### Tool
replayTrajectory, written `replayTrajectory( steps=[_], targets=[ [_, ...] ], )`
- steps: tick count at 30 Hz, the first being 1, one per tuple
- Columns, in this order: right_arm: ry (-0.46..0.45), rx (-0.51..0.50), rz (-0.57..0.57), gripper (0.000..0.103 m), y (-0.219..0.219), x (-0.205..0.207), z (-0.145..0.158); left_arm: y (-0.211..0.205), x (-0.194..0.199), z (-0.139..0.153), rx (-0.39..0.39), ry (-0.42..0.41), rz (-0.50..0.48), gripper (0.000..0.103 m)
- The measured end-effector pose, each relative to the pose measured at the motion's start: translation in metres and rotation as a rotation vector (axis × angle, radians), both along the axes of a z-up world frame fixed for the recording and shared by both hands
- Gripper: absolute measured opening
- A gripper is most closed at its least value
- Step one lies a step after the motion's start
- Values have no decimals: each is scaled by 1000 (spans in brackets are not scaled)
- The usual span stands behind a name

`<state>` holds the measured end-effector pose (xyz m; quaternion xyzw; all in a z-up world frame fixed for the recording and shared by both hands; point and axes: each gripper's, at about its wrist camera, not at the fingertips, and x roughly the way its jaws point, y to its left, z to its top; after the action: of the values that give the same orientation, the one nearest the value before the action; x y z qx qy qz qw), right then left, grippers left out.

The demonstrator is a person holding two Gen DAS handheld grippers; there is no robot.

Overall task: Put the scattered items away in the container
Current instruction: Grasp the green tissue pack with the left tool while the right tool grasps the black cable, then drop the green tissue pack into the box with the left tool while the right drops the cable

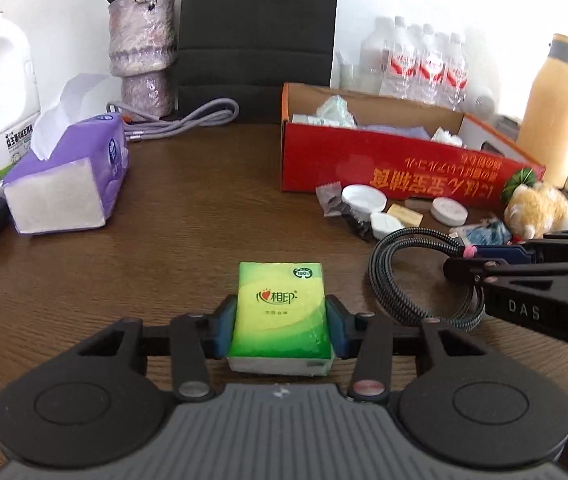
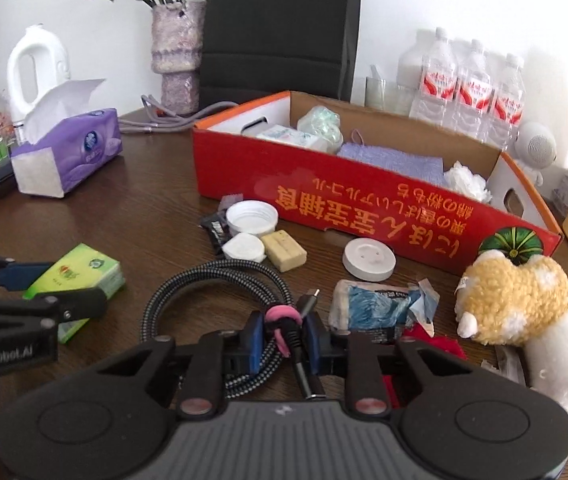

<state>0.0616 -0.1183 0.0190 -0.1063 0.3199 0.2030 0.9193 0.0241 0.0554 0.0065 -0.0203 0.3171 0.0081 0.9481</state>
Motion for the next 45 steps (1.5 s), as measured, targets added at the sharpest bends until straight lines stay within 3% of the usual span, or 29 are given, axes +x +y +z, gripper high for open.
replayTrajectory(
  steps=[4, 9, 15, 18, 20, 24, 26, 29, 32, 38, 40, 42, 44, 45],
  targets=[
    [-91, 5, 11, 20, -3, -23, 14, -3, -7, 6, -7, -29, 5, 46],
    [-130, 60, -24, 20, -22, -49, 27, -13, -15, 15, -31, -61, 5, 46],
    [-166, 120, -123, 21, -63, -39, 54, -31, -2, 38, -23, -108, -41, 46],
    [-209, 116, -159, 21, -81, -10, 75, -41, 27, 68, -35, -186, -81, 46],
    [-217, 101, -164, 21, -87, 21, 92, -51, 61, 89, -48, -194, -108, 46],
    [-99, 54, -142, 21, -92, 112, 109, -75, 149, 110, -51, -144, -134, 46],
    [-22, -16, -140, 21, -87, 159, 106, -86, 192, 109, -42, -95, -116, 46],
    [17, -106, -170, 21, -82, 213, 95, -97, 243, 97, -66, -9, -116, 46],
    [52, -165, -188, 21, -75, 256, 78, -108, 279, 81, -39, 41, -112, 46],
    [117, -267, -221, 22, -58, 306, 32, -120, 329, 50, -19, 143, -109, 47],
    [131, -302, -235, 19, -56, 313, 22, -121, 342, 40, -8, 188, -119, 52],
    [123, -301, -238, 23, -58, 315, 16, -118, 348, 36, -35, 229, -132, 58],
    [123, -292, -251, 43, -61, 316, 18, -113, 344, 40, -69, 216, -143, 65],
    [125, -264, -253, 46, -63, 314, 23, -112, 341, 44, -64, 199, -151, 73]
  ],
)
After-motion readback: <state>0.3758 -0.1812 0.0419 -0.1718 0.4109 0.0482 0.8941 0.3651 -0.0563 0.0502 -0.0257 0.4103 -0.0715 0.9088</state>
